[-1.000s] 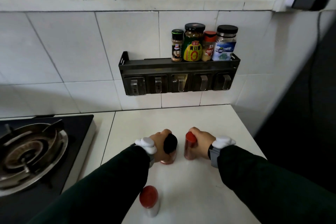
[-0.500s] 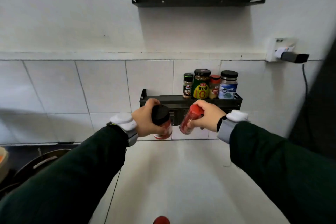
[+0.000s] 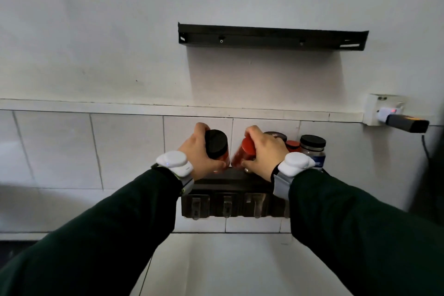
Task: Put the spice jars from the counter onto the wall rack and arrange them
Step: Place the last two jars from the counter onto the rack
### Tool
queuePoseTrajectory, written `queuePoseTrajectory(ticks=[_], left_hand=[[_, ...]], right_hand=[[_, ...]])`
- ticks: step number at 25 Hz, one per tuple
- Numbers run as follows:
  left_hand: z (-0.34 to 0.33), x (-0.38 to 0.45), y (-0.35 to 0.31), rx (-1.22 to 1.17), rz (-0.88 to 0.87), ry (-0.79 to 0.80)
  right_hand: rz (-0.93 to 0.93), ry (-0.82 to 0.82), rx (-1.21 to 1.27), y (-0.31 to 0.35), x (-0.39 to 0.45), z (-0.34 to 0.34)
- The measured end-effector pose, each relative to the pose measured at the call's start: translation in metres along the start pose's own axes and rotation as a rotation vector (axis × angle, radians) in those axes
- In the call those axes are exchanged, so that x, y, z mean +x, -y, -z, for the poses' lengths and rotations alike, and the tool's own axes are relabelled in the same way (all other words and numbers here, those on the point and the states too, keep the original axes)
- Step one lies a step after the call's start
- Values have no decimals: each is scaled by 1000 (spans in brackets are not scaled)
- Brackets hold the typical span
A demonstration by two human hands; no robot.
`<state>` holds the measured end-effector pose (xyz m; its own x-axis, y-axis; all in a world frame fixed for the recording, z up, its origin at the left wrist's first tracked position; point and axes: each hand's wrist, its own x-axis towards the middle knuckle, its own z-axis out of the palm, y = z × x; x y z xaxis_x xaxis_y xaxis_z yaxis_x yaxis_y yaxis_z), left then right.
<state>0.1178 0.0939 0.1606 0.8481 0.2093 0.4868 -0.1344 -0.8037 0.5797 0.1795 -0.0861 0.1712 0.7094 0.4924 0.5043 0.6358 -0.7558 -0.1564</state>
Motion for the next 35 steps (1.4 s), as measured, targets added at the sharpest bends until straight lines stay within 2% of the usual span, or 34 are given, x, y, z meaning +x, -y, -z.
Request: queuePoseTrajectory(ticks=[4, 9, 15, 18, 22, 27, 30, 32, 35], left_hand=[[-26, 24, 31, 20, 38, 55], [-48, 37, 52, 8, 52, 89], [-61, 40, 64, 9, 72, 48], [-63, 38, 61, 22, 78, 39], [-60, 30, 62, 75, 92, 61], [-51, -4, 64, 194, 54, 53], [-46, -32, 67, 348, -87, 100], [-46, -47, 71, 477, -171, 170], [-48, -65, 75, 593, -191, 248]], right_hand=[[26, 41, -159, -11, 26, -27], [80, 77, -227, -27, 46, -50], [126, -82, -370, -41, 49, -75], [133, -107, -423, -43, 46, -84], [89, -169, -430, -38, 34, -85], [100, -162, -282, -18, -9, -69], [164, -13, -205, -1, -48, -66], [213, 161, -159, 10, -74, -68], [290, 440, -120, 29, -113, -76]])
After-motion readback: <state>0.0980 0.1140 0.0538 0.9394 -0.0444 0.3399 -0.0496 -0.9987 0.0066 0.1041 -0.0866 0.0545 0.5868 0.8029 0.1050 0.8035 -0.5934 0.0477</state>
